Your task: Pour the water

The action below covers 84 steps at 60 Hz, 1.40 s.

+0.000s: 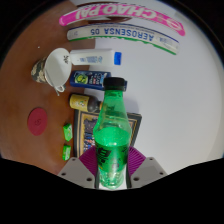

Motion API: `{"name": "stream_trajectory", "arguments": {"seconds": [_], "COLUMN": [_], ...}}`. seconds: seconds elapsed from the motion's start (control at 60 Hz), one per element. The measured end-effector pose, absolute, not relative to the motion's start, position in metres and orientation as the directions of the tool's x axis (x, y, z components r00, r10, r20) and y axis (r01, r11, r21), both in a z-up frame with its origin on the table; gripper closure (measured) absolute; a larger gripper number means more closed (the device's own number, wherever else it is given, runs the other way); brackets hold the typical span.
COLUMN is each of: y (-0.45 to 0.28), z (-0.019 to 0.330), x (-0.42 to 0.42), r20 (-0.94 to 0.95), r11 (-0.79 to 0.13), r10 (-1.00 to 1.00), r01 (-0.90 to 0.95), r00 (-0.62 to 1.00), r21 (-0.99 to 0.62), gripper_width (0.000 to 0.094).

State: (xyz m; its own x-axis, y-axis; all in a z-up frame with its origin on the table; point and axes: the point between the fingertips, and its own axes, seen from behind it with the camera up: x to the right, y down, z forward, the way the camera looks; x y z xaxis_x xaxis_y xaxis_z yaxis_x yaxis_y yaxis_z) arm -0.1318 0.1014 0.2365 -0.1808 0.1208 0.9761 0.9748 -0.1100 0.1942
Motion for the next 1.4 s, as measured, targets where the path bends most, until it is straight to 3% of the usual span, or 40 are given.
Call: {"name": "stream_trajectory", "arguments": {"seconds": [0.25, 0.55, 0.667, 0.833, 1.067, 1.233, 1.4], "y": [0.123, 0.127, 0.124, 0.114, 0.103, 0.106, 0.111], "z": [0.21, 0.205, 0.214, 0.234, 0.236, 0.198, 0.145], "x": [-0.174, -0.17, -0.165, -0.16, -0.17, -0.175, -0.178], "r20": [0.845, 0.847, 0.927, 0.972, 0.656, 0.347, 0.144], "r11": [-0.031, -0.029, -0.049, -0.09, -0.118, -0.184, -0.265], "r10": [0.136, 0.169, 0.182, 0.2, 0.264, 0.309, 0.318], "r01": [0.85, 0.856, 0.938, 0.99, 0.698, 0.414, 0.234], "r00": [-0.517, -0.504, -0.328, 0.127, 0.707, 0.885, 0.937], "r21": [0.525, 0.515, 0.342, -0.111, -0.706, -0.892, -0.935], "gripper_width": [0.0585, 0.0582, 0.0583, 0.0585, 0.0584, 0.0586, 0.0585]}}
